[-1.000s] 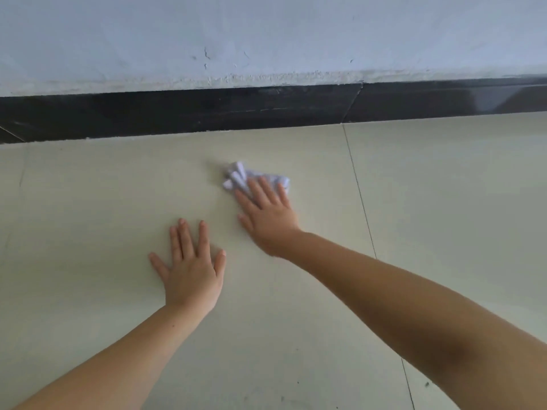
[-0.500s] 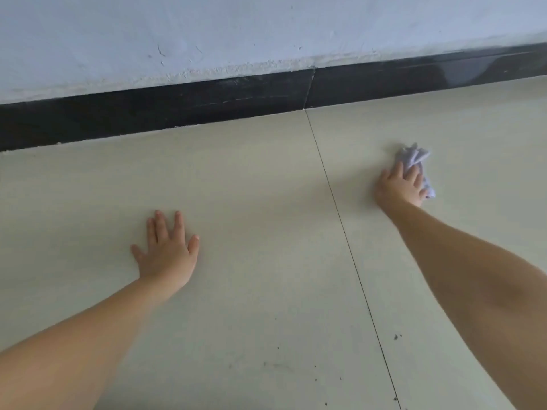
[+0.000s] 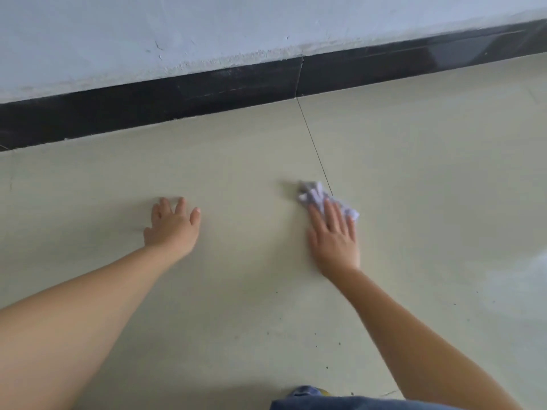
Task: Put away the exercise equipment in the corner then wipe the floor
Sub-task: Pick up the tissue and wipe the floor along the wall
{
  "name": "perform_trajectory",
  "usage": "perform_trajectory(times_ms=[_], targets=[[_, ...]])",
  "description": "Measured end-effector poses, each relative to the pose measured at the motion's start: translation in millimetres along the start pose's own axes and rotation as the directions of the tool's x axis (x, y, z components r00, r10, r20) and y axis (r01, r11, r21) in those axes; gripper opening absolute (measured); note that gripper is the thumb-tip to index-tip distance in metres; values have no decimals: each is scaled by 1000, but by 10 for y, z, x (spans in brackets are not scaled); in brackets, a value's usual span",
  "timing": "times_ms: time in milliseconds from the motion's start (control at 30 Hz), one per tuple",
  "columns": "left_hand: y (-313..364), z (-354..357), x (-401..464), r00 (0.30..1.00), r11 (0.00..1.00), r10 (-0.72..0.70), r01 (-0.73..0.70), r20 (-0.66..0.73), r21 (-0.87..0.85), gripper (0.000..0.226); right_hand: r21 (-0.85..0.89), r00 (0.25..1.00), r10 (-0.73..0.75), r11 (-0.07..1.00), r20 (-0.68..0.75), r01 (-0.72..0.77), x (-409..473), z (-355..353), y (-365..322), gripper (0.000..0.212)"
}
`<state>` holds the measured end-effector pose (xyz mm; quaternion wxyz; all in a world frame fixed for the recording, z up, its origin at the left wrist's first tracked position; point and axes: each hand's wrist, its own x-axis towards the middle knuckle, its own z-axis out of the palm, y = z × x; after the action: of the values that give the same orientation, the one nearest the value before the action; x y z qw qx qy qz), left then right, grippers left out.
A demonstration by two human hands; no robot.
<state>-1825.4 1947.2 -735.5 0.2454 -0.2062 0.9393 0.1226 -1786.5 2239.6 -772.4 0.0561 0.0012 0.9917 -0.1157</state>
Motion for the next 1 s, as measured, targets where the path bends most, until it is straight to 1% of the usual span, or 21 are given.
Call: perform_trajectory(times_ms=[33, 100, 167, 200, 267, 333, 367, 400, 467, 500, 533, 567, 633, 700, 733, 767, 833, 867, 900, 933, 1000], targets=[[-10, 0, -1, 1000, 1000, 13, -12, -7, 24, 56, 35, 965, 263, 964, -11, -263, 149, -155, 334, 54], [-18, -1, -9, 999, 997, 33, -31, -26, 69, 56, 128, 787, 615, 778, 49, -615, 311, -445, 798, 53], [-23, -8, -9, 998, 994, 40, -35, -48, 105, 54, 133, 705, 704, 693, 91, -709, 340, -518, 806, 53], [-25, -6, -11, 997, 992, 42, -35, -57, 122, 53, 113, 727, 680, 718, 95, -687, 293, -453, 638, 54], [-26, 16, -5, 995, 986, 51, -36, -90, 166, 52, 77, 853, 514, 850, 90, -521, 42, -183, 69, 56], [1, 31, -1, 989, 985, 45, -21, -142, 171, 49, 25, 983, 184, 983, 22, -184, -388, 119, -636, 58], [25, 34, 5, 985, 988, 48, -22, -168, 151, 48, 2, 999, -23, 1000, 42, 23, -629, 233, -963, 58], [59, 35, 13, 981, 991, 64, -40, -184, 131, 48, -14, 968, -226, 973, 106, 229, -843, 296, -1210, 57], [164, 35, 26, 975, 987, 130, -110, -178, 119, 49, 20, 818, -515, 849, 258, 528, -1125, 368, -1353, 53], [243, 37, 34, 973, 982, 165, -148, -159, 113, 50, 50, 750, -593, 793, 292, 607, -1136, 345, -1253, 51], [337, 38, 44, 970, 977, 199, -186, -137, 104, 51, 54, 723, -626, 766, 293, 641, -1071, 324, -1060, 48], [438, 43, 52, 967, 971, 230, -220, -112, 94, 52, 25, 744, -615, 775, 263, 632, -965, 296, -807, 46], [641, 68, 51, 956, 955, 288, -283, -56, 85, 53, -70, 874, -456, 879, 167, 472, -607, 174, -159, 47], [826, 109, 42, 941, 937, 339, -337, -7, 89, 54, -155, 982, -170, 971, 87, 182, -188, -53, 525, 55], [913, 129, 35, 933, 928, 360, -360, 11, 96, 55, -161, 999, 0, 987, 55, 9, 19, -197, 812, 59], [997, 149, 29, 925, 918, 380, -381, 26, 108, 57, -108, 980, 199, 975, 19, -195, 205, -346, 1024, 59], [1171, 188, 20, 913, 903, 406, -408, 48, 133, 60, 64, 823, 566, 820, 53, -568, 554, -575, 1200, 53], [1255, 208, 24, 913, 903, 404, -408, 55, 137, 63, 91, 749, 656, 744, 91, -662, 708, -635, 1131, 52], [1338, 231, 35, 919, 909, 389, -394, 63, 134, 68, 72, 726, 678, 724, 112, -687, 836, -637, 984, 52], [1409, 256, 50, 930, 921, 361, -368, 74, 131, 74, 45, 769, 630, 769, 111, -637, 940, -577, 788, 53], [1496, 312, 94, 949, 940, 302, -312, 93, 134, 89, 17, 950, 309, 951, 48, -310, 1089, -352, 313, 54]])
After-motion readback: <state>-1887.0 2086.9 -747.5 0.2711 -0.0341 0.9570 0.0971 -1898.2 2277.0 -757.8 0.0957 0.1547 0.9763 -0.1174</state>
